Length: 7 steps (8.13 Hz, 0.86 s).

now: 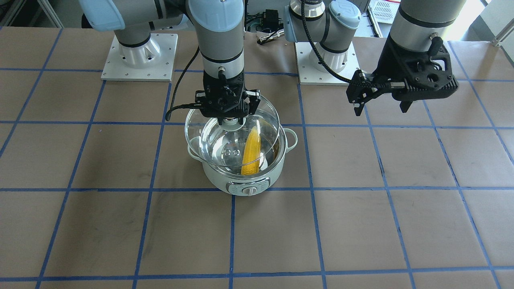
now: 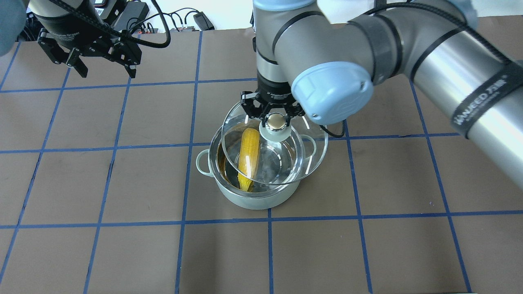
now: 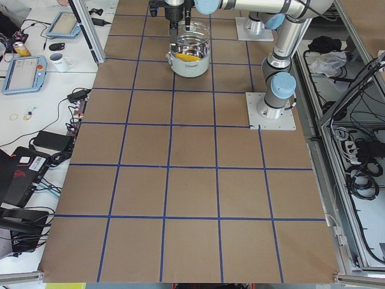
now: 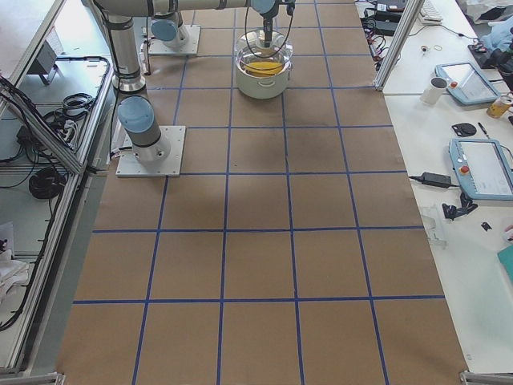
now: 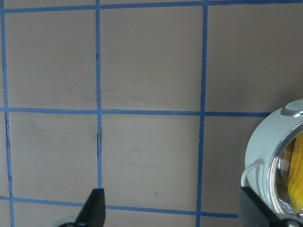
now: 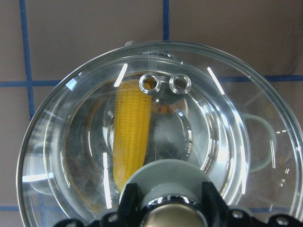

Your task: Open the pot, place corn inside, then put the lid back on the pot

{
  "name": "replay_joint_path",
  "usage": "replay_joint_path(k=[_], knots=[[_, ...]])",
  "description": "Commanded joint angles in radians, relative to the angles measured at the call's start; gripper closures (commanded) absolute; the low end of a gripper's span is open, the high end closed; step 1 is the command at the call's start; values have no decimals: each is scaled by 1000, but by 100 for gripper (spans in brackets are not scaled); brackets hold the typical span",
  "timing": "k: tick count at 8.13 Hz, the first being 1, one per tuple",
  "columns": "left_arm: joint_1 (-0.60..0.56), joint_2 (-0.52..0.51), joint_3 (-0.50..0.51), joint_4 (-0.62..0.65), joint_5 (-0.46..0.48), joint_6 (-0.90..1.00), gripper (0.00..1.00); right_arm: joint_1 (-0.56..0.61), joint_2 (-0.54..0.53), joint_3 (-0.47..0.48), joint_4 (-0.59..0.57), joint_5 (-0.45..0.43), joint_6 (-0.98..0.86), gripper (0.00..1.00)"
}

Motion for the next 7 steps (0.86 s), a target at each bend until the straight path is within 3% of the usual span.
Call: replay_joint_path(k=[1,3,7], knots=[[-1,52,-96,27,8,-14,0,60,55,2,-77,-12,82,100],[-1,62,-109,30,0,-17,0,58,76,10,-104,-50,78,100],[-1,59,-110,45,2,-11,0,58,89,15,-111,-46,94,100]])
